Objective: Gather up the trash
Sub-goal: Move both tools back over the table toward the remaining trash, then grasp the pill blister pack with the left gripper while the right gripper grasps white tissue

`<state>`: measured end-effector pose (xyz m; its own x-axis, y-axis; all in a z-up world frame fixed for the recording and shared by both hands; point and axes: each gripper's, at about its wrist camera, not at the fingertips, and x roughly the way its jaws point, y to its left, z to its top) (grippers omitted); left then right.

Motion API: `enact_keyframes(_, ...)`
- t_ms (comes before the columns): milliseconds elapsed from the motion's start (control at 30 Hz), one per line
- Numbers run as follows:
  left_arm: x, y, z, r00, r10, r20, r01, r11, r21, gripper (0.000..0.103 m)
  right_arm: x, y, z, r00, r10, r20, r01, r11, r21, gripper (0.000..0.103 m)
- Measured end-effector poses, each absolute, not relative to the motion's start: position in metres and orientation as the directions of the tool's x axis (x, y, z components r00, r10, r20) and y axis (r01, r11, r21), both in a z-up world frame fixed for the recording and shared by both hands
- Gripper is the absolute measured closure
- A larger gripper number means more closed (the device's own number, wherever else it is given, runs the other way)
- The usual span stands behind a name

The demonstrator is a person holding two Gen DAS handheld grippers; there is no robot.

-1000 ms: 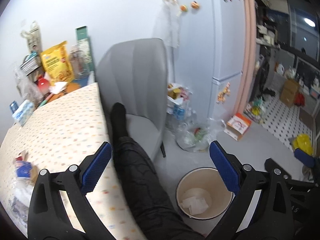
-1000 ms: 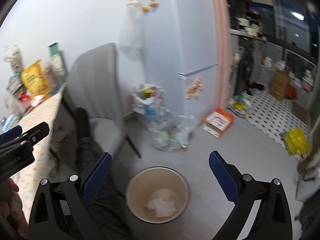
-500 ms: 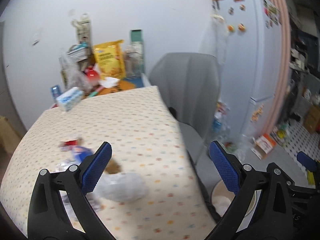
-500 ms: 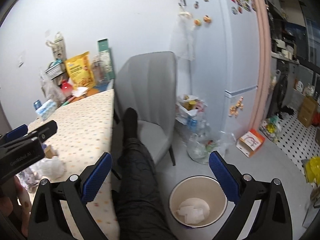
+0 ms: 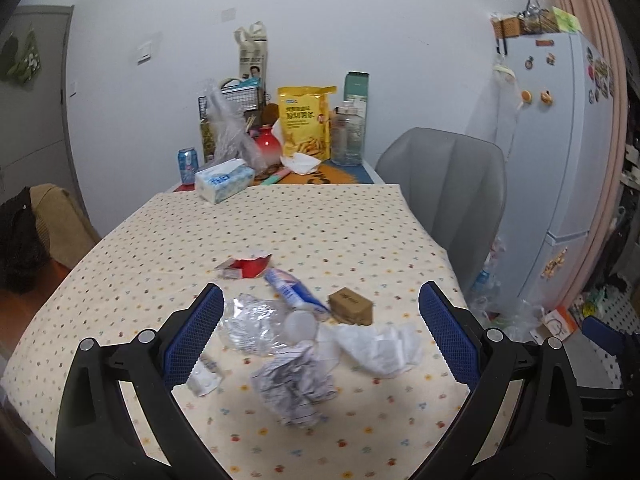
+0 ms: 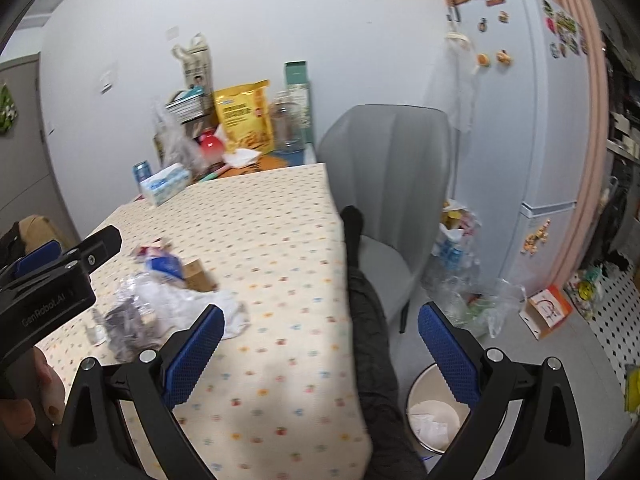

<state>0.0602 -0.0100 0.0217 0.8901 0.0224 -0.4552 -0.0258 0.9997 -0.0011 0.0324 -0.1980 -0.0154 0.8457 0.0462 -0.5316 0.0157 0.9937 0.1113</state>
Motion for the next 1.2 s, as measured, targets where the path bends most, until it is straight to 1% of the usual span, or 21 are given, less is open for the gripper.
enact_keyframes(67, 0.058, 0.000, 0.020, 0.887, 0.032, -0.460, -0.040, 0.999, -0.007, 0.006, 0.035, -0.187, -0.016, 0.836, 0.077, -0.543, -0.019, 0.993, 0.112, 0.008)
enact_keyframes(333, 0.050, 0.035, 0.012, 0.878, 0.075, -0.472, -0.096, 0.995, -0.021, 0.006, 0.037, -0.156, -0.016, 0.827, 0.118, -0.550, -0.082, 0.993, 0.090, 0.008)
enact_keyframes(633, 0.044, 0.074, -0.007, 0.847, 0.136, -0.515, -0.178, 0.984, -0.033, 0.006, 0.038, -0.128, -0.022, 0.810, 0.164, -0.563, -0.142, 0.986, 0.082, 0.008)
enact_keyframes(733, 0.040, 0.079, -0.010, 0.848, 0.154, -0.507, -0.193, 0.981, -0.025, 0.006, 0.038, -0.124, -0.025, 0.804, 0.174, -0.568, -0.153, 0.985, 0.085, 0.008)
enact_keyframes(1033, 0.037, 0.106, -0.025, 0.824, 0.161, -0.542, -0.231, 0.971, -0.062, 0.006, 0.037, -0.102, -0.030, 0.788, 0.198, -0.583, -0.195, 0.978, 0.069, 0.008)
enact_keyframes(1200, 0.045, 0.111, -0.034, 0.810, 0.149, -0.567, -0.227, 0.971, -0.069, 0.007, 0.039, -0.092, -0.037, 0.762, 0.239, -0.602, -0.231, 0.969, 0.092, 0.009)
